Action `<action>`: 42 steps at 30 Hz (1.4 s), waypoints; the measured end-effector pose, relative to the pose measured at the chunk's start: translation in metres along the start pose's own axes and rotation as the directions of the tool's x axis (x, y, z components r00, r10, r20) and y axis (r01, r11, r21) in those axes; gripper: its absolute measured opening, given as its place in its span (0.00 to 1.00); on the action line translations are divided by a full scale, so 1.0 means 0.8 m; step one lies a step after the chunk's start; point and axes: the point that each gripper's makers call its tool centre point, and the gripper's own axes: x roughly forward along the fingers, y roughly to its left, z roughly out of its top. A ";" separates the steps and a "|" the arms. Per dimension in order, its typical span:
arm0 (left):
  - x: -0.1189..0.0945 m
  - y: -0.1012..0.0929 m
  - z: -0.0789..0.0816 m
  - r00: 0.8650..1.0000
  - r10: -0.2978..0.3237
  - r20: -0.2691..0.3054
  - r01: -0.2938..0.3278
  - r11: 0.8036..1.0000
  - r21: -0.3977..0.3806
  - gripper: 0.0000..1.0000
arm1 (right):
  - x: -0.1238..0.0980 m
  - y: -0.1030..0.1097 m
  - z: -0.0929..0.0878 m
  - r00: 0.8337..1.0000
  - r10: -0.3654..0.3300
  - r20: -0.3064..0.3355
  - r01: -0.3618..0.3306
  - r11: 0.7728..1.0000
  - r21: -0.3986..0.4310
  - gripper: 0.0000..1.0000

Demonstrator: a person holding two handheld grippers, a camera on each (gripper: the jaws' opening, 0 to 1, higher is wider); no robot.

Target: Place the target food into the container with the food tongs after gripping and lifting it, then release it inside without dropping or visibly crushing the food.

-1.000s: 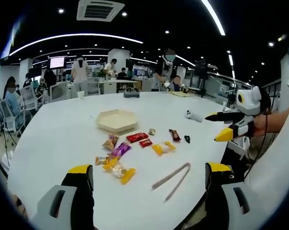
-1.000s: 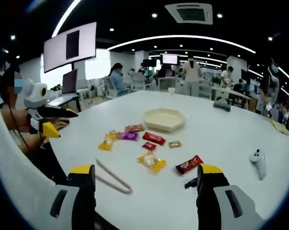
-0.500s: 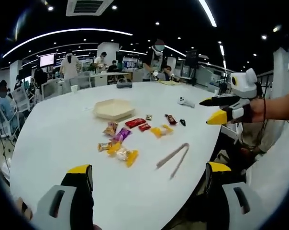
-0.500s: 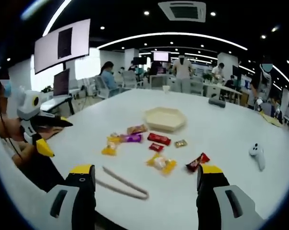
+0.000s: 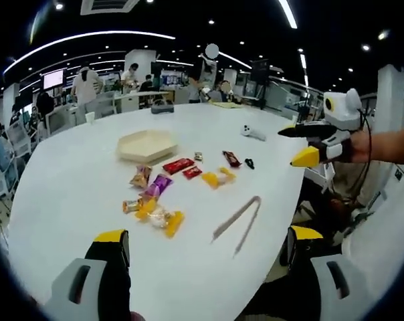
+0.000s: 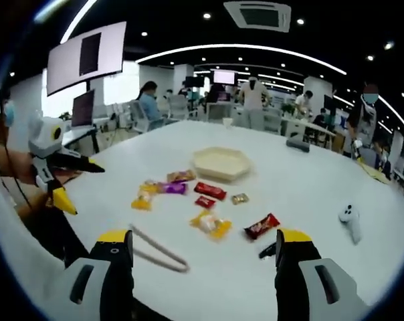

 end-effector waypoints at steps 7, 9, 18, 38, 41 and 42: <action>0.007 -0.016 0.016 1.000 0.005 -0.008 -0.005 1.000 0.003 1.00 | 0.010 -0.020 -0.014 0.998 0.064 0.017 -0.064 0.997 0.038 0.89; 0.009 -0.016 0.011 0.999 0.017 -0.037 -0.017 1.000 0.012 1.00 | 0.019 -0.021 -0.009 0.993 0.094 0.067 -0.098 0.994 0.051 0.90; 0.000 -0.005 0.020 0.996 0.090 -0.013 -0.091 0.994 -0.068 1.00 | 0.032 -0.026 -0.021 0.984 0.171 0.058 -0.172 0.985 0.005 0.89; 0.002 0.002 0.019 0.986 0.166 0.012 -0.163 0.978 -0.133 0.99 | 0.054 -0.028 -0.029 0.966 0.257 -0.006 -0.257 0.966 -0.017 0.89; -0.001 0.000 0.014 0.985 0.171 -0.007 -0.171 0.978 -0.116 0.99 | 0.053 -0.024 -0.028 0.964 0.268 -0.007 -0.268 0.964 -0.004 0.89; -0.002 0.001 0.013 0.985 0.173 -0.009 -0.173 0.979 -0.111 0.99 | 0.054 -0.020 -0.028 0.961 0.278 -0.009 -0.278 0.961 -0.008 0.89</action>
